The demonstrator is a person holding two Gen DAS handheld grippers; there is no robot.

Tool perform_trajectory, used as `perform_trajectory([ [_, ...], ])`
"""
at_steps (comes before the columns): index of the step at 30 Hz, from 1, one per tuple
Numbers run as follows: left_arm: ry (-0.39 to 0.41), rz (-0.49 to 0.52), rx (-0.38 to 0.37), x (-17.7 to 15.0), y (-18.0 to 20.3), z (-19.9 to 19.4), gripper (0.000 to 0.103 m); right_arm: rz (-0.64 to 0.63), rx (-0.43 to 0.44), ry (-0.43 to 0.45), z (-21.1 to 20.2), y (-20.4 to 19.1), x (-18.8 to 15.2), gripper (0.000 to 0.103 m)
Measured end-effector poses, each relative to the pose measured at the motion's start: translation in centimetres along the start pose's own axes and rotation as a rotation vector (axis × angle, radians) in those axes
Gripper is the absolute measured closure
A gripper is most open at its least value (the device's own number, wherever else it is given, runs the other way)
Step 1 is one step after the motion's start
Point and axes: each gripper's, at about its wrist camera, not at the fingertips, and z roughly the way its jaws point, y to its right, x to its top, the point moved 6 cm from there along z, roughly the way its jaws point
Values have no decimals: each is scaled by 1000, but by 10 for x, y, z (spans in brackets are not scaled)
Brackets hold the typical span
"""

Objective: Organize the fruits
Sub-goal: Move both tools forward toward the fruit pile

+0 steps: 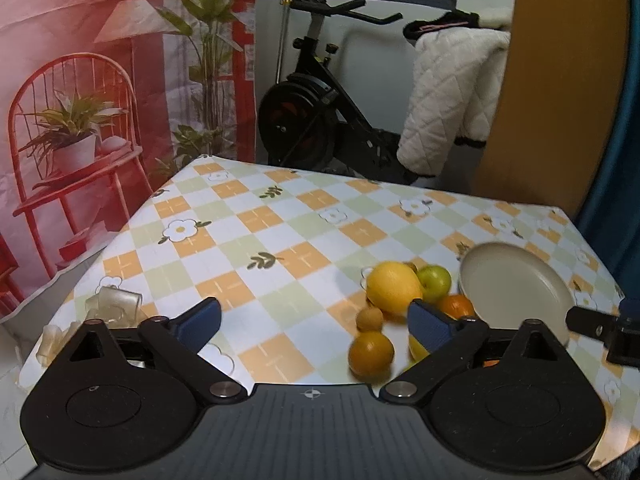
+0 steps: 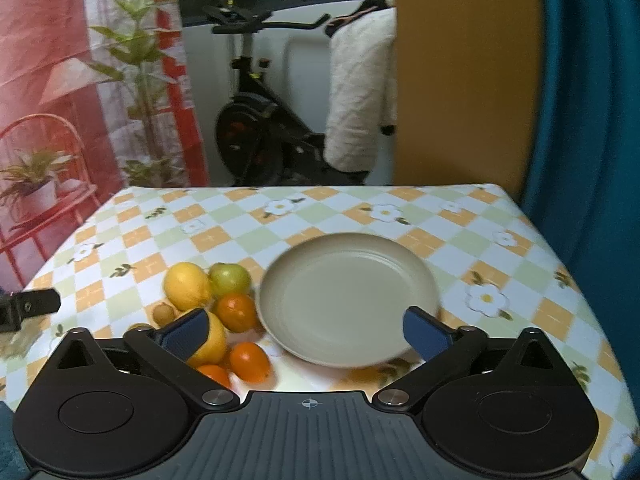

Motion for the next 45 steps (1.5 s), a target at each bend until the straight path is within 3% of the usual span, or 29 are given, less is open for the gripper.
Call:
perform_trajectory([
  [5,17,-37,10,10,-8,9,9,28,84,30,13,-9,13,0],
  [11,84,-62,30,19,-7,15,9,-4,114,116,21,-21,30,0],
  [16,155,-78,-4,15,-3,16,9,-2,90,158,28,-28,31,0],
  [21,101,-118,-44,-2,-4,27,9,94,107,105,39,-25,8,0],
  [25,37,-120,-56,-17,-4,35,10,74,66,71,44,-23,-13,0],
  [33,45,-27,-66,-31,13,32,10,-6,5,11,47,-26,-33,1],
  [36,38,0,-83,-35,17,34,11,1,18,15,47,-21,-38,2],
  [40,21,23,-92,-43,20,37,13,-9,30,23,45,-15,-43,7],
  [45,-6,-17,-110,-47,16,41,19,-25,74,14,44,-16,-48,18],
])
